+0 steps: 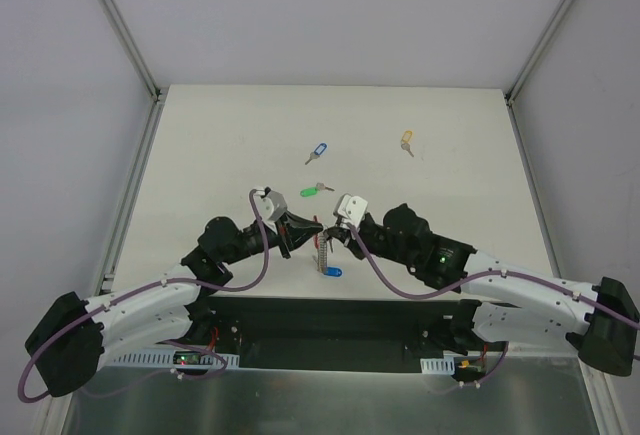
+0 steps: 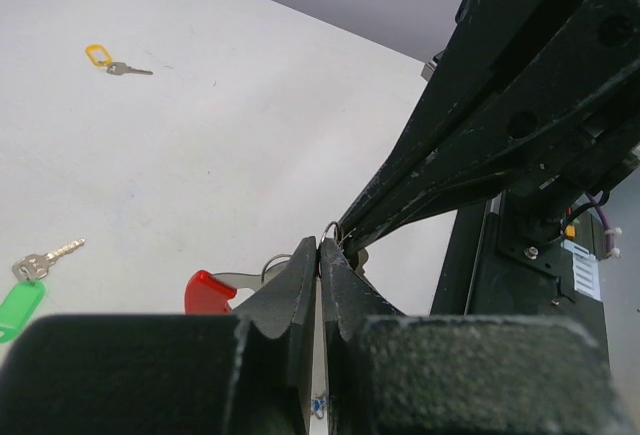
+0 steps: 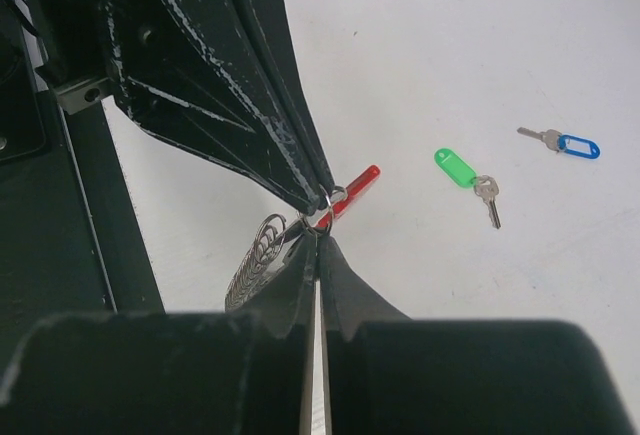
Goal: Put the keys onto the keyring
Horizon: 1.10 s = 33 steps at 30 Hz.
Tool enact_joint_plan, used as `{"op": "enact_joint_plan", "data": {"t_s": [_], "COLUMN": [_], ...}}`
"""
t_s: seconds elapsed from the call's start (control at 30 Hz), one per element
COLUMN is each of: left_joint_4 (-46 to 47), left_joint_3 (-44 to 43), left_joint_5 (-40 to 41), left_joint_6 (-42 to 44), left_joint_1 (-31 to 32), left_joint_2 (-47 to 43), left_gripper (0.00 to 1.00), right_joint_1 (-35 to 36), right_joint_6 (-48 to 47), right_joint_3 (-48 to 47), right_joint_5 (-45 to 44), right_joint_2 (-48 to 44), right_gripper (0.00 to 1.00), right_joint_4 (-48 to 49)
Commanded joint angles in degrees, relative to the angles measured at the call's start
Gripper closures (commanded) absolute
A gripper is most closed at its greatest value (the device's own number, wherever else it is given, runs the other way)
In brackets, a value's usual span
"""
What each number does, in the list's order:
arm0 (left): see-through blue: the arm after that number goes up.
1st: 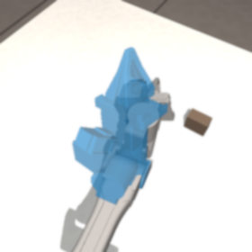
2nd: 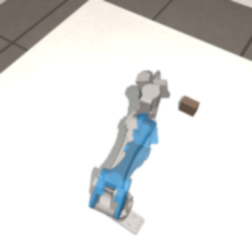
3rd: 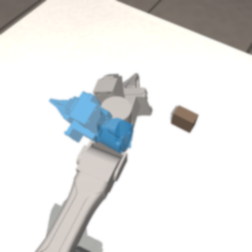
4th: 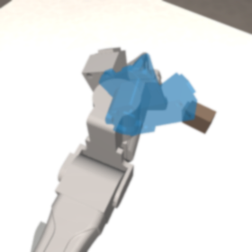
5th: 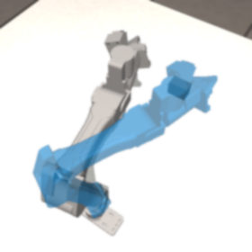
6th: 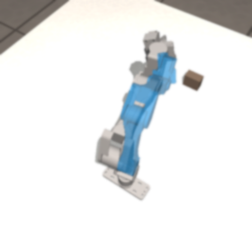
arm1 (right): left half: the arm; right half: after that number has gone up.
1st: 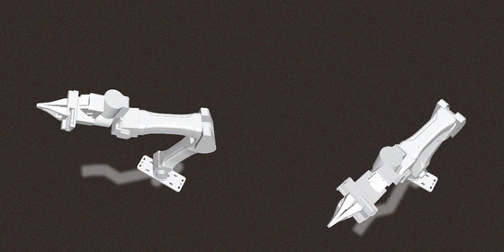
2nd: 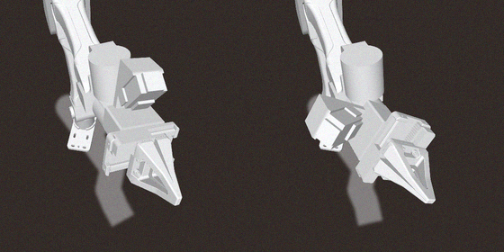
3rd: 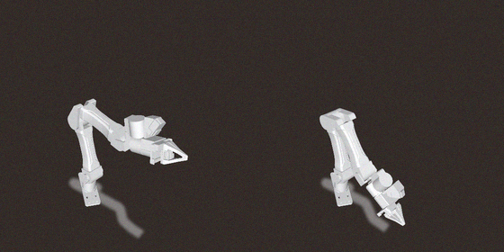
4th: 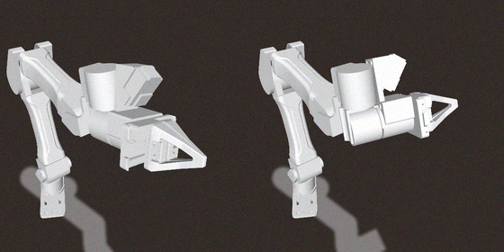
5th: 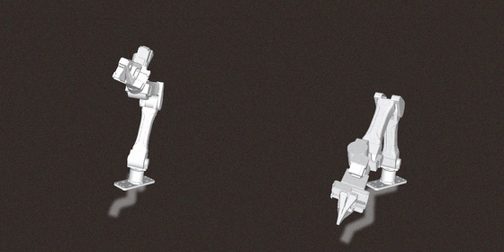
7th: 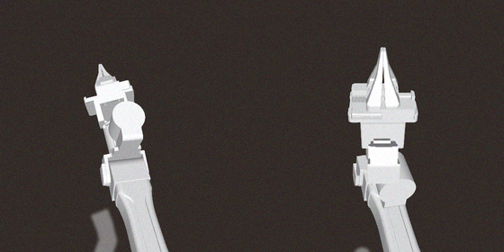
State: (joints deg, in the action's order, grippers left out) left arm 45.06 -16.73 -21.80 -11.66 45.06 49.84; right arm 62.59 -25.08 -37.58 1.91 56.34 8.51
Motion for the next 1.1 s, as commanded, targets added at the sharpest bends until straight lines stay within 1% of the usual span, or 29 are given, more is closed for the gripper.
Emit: {"op": "enact_joint_plan", "data": {"t_s": [0.0, 0.17, 0.2, 0.3, 0.33, 0.4, 0.43, 0.47, 0.53, 0.57, 0.63, 0.67, 0.7, 0.77, 0.83, 0.93, 1.07], "left_joint_4": [11.45, 11.63, 10.07, 6.28, 2.88, -1.44, -6.68, -9.00, -13.92, -18.99, -23.59, -28.49, -30.27, -34.05, -34.77, -35.04, -35.65], "left_joint_3": [0.82, 1.35, 1.35, 0.82, 0.30, -0.58, -1.80, -2.42, -4.70, -5.67, -9.17, -10.59, -13.04, -15.08, -16.84, -17.90, -18.95], "left_joint_5": [3.70, 2.65, 2.21, 0.45, -0.77, -1.49, -1.84, -2.97, -3.68, -5.34, -8.24, -9.56, -12.45, -15.54, -18.44, -20.55, -22.32], "left_joint_6": [-2.31, -2.58, -2.32, -1.00, -0.47, 2.24, 3.47, 4.70, 8.57, 10.06, 14.37, 15.52, 17.09, 18.34, 18.52, 18.34, 18.34], "left_joint_1": [0.38, 0.47, 0.47, 0.47, 0.47, 0.47, 0.47, 0.47, 0.38, 0.29, 0.12, 0.03, 0.03, -0.49, -0.85, -1.20, -1.11], "left_joint_2": [0.43, 0.61, 0.43, -0.71, -1.15, -2.90, -3.52, -4.74, -5.63, -5.98, -5.64, -4.24, -3.45, -0.38, 1.30, 3.15, 4.82], "left_gripper": [1.00, 1.00, 1.00, 0.80, 0.74, 0.68, 0.67, 0.65, 0.64, 0.64, 0.63, 0.62, 0.62, 0.62, 0.63, 0.64, 0.67], "right_joint_1": [2.19, 3.07, 3.07, 2.98, 2.98, 3.07, 2.98, 3.07, 3.07, 2.98, 2.98, 2.98, 2.89, 2.89, 2.89, 2.98, 2.80], "right_joint_6": [0.91, -0.14, -0.58, -2.51, -3.91, -5.15, -5.85, -6.90, -8.05, -9.19, -10.07, -10.86, -11.13, -11.57, -12.10, -12.62, -12.80], "right_joint_3": [-1.35, -1.97, -2.05, -2.93, -3.20, -4.60, -5.04, -5.65, -6.45, -6.89, -8.12, -8.56, -8.99, -9.35, -9.61, -9.88, -9.88], "right_joint_5": [2.92, 0.47, -0.41, -1.56, -1.56, -1.56, -1.30, -0.86, -0.07, 0.89, 1.86, 2.21, 2.39, 2.74, 3.01, 2.83, 2.92], "right_joint_2": [2.37, 3.17, 2.99, 2.02, 1.76, 1.76, 1.76, 1.85, 2.02, 2.20, 2.64, 3.07, 3.25, 3.34, 3.08, 2.64, 2.46], "right_gripper": [0.99, 0.99, 0.99, 0.99, 0.99, 0.99, 0.99, 0.99, 0.99, 0.99, 0.99, 0.99, 0.99, 0.99, 0.99, 0.99, 0.99], "right_joint_4": [2.56, 1.77, 1.33, -2.17, -3.14, -6.03, -6.92, -7.63, -10.08, -10.79, -12.99, -13.78, -14.66, -14.84, -15.11, -15.72, -15.90]}}
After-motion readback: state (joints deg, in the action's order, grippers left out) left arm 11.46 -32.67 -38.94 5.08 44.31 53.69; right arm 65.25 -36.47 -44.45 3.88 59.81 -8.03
